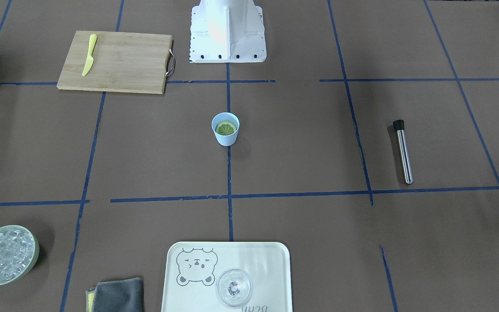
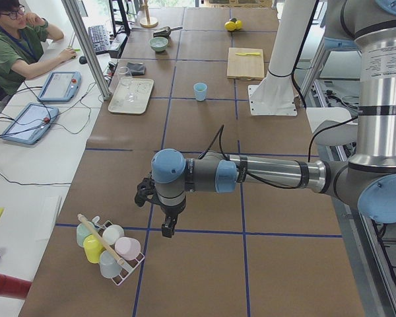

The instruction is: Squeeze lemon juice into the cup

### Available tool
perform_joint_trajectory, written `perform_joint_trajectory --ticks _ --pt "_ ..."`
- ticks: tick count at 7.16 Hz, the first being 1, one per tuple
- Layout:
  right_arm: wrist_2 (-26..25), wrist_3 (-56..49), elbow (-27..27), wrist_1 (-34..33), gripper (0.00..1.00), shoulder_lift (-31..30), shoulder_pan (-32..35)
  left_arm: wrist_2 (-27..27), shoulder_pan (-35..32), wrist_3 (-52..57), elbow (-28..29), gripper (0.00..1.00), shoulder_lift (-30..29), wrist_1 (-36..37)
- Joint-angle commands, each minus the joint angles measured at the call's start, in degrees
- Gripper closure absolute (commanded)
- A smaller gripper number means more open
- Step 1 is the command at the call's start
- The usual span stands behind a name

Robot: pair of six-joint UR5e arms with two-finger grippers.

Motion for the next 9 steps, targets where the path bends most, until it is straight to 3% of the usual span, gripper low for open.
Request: perform_joint_trajectory --ticks 1,3,5,9 --pt "-0.9 -0.1 2.7 -0.1 0.00 -3.3 -0.1 2.8 0.0 -0.1 0.0 0.00 -0.4 0.0" --pt "0.0 -1.6 -0.7 0.4 0.00 -2.2 -0.1 -4.4 -0.2 0.0 -0.2 0.00 0.5 -0.2" --pt "0.9 -5.6 -6.6 -0.1 0.00 3.0 -0.1 -4.8 -0.3 0.1 -1.4 0.00 0.6 0.1" --pt "1.9 -5.2 -8.0 0.3 0.00 3.7 0.0 -4.8 -0.3 0.4 -2.8 0.00 0.5 -0.1"
